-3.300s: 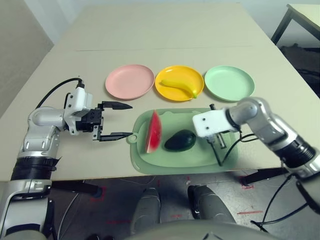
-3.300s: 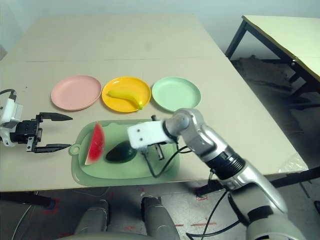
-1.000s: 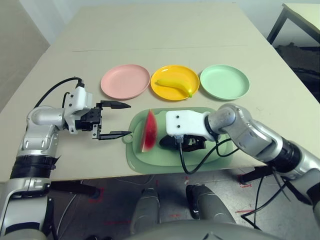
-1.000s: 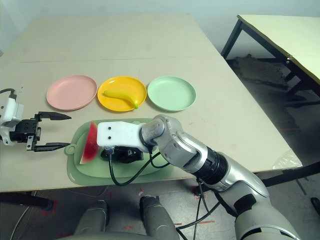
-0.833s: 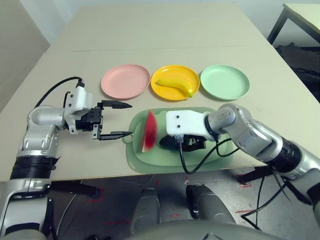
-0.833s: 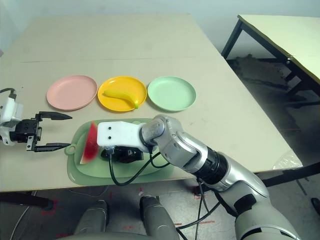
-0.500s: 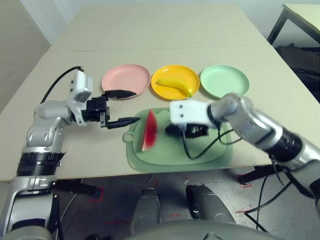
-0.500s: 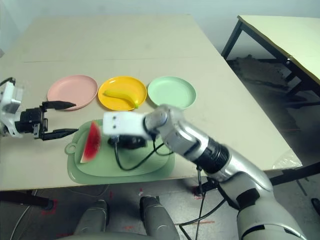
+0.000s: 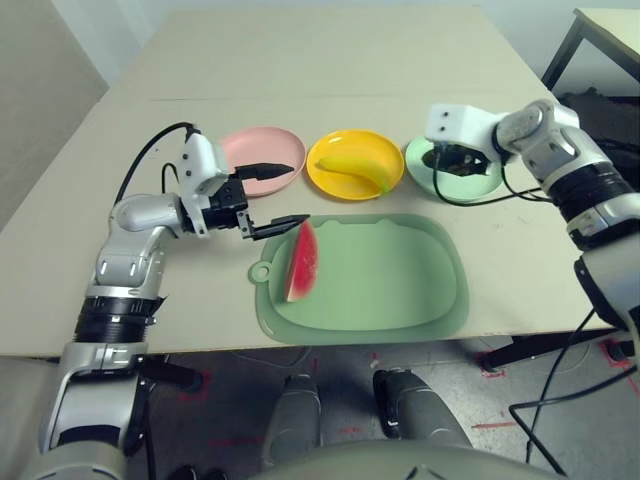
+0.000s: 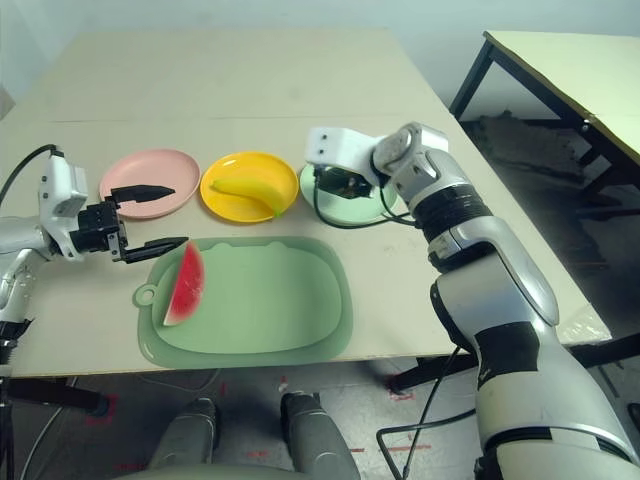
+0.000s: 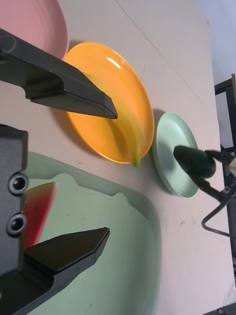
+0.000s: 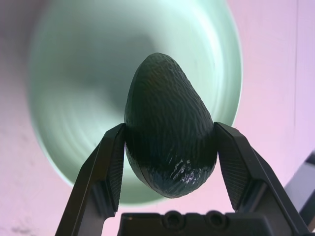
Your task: Place the fruits into color-matched plates.
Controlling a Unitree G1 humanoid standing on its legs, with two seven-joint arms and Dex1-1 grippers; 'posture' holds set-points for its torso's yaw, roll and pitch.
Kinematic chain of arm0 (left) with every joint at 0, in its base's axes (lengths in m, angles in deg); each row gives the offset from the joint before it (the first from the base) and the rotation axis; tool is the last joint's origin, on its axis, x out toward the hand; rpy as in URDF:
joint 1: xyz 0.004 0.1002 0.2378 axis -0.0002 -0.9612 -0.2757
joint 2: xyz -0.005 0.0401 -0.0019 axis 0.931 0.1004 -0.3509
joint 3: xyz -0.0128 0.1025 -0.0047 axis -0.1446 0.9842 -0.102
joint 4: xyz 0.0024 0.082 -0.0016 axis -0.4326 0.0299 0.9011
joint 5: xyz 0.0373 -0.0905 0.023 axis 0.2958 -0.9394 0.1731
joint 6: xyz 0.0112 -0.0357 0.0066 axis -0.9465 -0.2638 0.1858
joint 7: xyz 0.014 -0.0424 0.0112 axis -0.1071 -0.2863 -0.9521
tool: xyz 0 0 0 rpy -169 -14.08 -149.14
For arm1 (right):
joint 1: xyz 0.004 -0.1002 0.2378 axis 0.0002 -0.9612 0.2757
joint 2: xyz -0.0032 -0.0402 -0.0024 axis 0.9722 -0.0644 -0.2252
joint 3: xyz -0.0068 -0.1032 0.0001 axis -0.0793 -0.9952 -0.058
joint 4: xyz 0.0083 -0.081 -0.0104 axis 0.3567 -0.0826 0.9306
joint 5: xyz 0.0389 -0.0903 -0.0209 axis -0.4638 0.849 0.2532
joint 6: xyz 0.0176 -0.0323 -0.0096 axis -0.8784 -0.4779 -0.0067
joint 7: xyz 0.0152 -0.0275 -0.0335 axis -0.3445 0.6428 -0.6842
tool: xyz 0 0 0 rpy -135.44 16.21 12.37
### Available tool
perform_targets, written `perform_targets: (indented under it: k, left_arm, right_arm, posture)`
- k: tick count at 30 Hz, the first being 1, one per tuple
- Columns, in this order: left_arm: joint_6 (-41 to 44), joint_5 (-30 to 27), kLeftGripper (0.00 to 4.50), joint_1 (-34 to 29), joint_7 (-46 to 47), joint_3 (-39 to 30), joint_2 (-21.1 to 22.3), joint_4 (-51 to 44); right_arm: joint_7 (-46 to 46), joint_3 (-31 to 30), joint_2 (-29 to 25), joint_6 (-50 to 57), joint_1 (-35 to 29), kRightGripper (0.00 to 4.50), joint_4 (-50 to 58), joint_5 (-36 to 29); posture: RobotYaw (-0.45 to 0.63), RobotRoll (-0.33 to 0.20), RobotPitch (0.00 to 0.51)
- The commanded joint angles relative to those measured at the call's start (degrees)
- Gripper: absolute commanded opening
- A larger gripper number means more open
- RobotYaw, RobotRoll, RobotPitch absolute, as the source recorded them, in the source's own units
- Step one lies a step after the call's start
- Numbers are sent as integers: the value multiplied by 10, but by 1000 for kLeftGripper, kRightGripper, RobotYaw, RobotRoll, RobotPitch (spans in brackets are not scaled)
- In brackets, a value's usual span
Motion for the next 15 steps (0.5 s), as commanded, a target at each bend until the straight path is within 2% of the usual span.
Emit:
perform_targets:
  k: [1,4,8,11,15]
  left_arm:
    - [-11,11,4500,-2,-6,14,0,0]
    - [-28,11,4500,-8,-17,11,5,12]
    - [-47,9,4500,-11,-29,5,11,28]
    - [-73,18,4500,-8,-37,8,18,39]
    - [-150,45,4500,2,-78,20,47,61]
  right_arm:
    - [-29,28,14,-35,15,3028,-48,10]
    - [-46,40,17,-54,19,3028,-70,19]
    - [-44,52,18,-70,21,4406,-77,23]
    - [-33,63,14,-79,26,4460,-70,22]
    - [25,99,-4,-74,24,4460,-18,-7]
  posture:
    - [19,0,109]
    - [20,0,108]
    - [20,0,106]
    - [22,0,105]
    - [30,0,109]
